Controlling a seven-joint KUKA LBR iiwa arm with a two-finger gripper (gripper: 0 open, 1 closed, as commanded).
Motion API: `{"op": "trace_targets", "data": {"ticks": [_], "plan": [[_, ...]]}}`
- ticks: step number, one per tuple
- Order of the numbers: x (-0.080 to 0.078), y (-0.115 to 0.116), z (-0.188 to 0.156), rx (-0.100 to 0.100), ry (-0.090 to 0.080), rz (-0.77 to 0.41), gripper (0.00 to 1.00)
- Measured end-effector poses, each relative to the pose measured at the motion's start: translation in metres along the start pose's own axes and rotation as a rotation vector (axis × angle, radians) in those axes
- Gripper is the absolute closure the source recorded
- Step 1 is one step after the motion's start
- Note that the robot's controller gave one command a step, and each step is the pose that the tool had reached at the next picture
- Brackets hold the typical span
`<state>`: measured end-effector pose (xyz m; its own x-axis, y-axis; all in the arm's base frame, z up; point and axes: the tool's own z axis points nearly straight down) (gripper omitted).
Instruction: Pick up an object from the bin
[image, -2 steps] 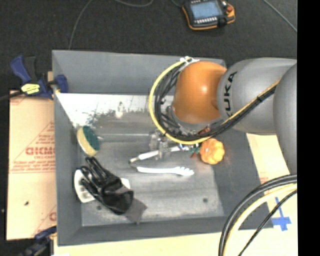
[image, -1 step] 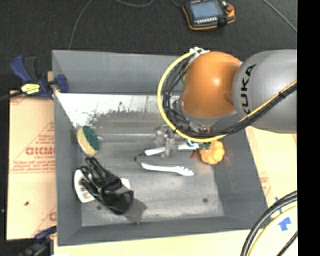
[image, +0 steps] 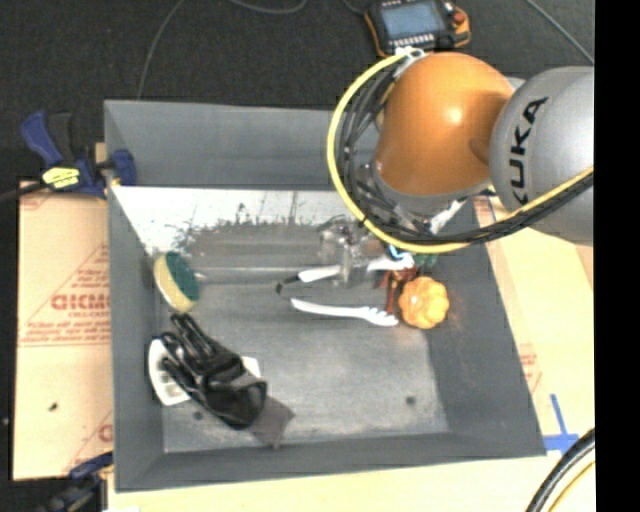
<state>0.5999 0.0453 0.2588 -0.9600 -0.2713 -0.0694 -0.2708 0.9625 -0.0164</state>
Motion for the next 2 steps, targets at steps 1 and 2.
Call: {"op": "trace_targets", "data": {"ticks": [1,2], "plan": [[0.002,0.0,0.015,0.001,-0.002,-0.065,1.0],[0.0,-0.001,0.046,0.002,-0.003,-0.165,1.0]]}}
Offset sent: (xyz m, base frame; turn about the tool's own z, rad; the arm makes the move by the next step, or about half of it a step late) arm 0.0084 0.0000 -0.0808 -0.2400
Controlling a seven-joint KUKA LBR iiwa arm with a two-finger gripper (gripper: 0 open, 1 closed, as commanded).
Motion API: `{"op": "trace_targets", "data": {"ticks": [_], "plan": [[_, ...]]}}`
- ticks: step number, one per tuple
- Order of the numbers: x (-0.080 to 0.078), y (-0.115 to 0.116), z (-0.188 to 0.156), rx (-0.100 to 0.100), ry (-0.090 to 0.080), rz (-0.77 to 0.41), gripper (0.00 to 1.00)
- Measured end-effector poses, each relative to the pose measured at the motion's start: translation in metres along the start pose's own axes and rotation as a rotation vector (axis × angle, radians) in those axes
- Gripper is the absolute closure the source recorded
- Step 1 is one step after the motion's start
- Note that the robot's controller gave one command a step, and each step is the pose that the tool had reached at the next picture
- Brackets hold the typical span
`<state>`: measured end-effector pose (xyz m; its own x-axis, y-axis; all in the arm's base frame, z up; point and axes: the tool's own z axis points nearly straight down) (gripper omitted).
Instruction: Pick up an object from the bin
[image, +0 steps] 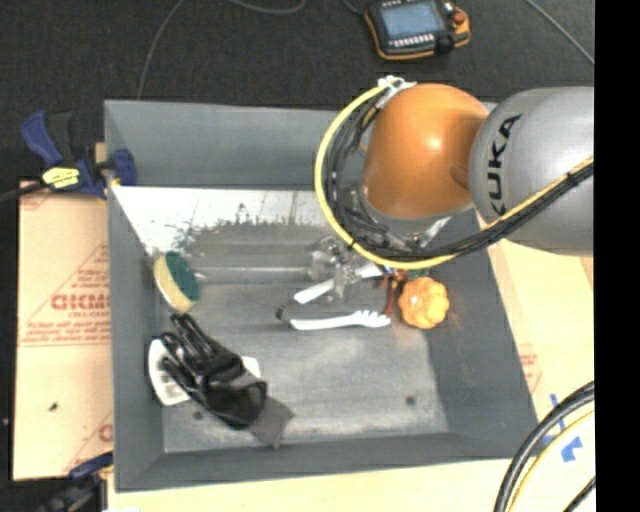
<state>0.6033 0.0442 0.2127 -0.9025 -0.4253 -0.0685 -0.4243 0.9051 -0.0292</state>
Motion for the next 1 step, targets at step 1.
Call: {"op": "trace_targets", "data": {"ticks": [1], "plan": [[0.0061,-0.0174,0.0154,-0.005,0.004,-0.037,1.0]]}}
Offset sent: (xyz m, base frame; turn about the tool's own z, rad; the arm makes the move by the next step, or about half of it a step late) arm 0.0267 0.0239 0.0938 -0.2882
